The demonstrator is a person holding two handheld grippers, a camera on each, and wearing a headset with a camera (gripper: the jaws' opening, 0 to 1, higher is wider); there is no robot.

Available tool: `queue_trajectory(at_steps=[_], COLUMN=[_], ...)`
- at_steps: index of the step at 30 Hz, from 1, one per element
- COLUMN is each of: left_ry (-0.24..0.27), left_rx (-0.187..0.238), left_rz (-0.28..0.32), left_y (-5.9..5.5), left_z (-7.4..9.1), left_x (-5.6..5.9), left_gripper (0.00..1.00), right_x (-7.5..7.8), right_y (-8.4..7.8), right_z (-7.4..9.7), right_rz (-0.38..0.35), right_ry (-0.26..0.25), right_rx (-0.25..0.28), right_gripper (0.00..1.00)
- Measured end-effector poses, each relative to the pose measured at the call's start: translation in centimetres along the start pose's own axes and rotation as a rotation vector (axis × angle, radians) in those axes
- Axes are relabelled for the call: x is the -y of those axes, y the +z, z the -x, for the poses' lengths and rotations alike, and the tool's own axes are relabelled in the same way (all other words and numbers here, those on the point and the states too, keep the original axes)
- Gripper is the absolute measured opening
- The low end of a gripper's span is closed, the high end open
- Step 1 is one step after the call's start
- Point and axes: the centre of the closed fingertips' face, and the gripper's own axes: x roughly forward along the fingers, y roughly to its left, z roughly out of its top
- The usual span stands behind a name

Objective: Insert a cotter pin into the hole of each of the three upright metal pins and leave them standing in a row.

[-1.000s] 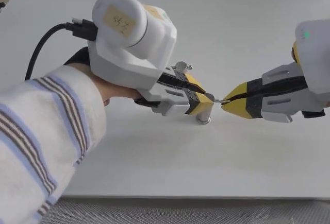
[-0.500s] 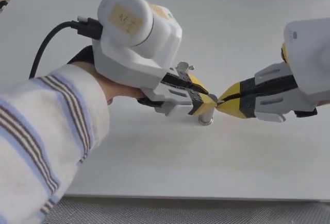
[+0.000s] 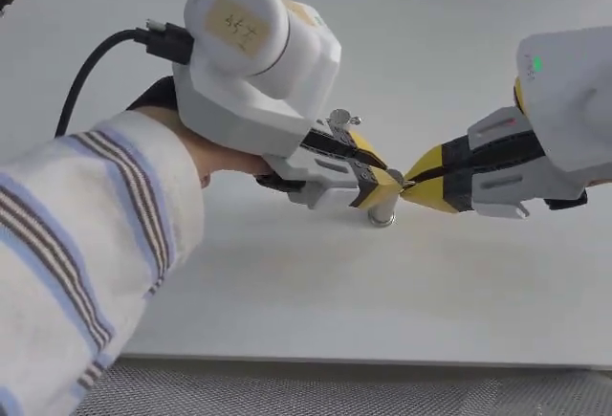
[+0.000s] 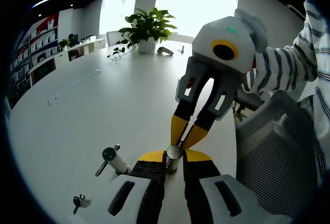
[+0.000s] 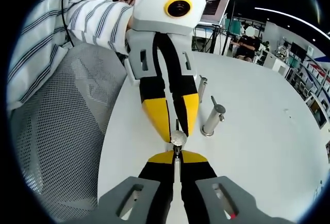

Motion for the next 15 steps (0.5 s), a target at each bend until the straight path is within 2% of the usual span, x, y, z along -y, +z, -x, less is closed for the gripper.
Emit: queue_trajectory(at_steps=[8,15], left_ry=[0.003,0.005], left_rx=[-0.002,-0.002], left_rz=[-0.015,-0.016], left_y=[0.04,0.08], left_z=[-0.08,-0.09], left_x=[-0.11,-0.16], left_gripper=[0.09,0.09], right_x=[0.20,0.40], right_y=[-0.36,-0.58], right_z=[-0.04,-0.06], right_rz=[0.127,0.165], right_ry=[0.028,0.045], right_rx=[-0.079,-0.109], right_gripper=[0.00,0.00])
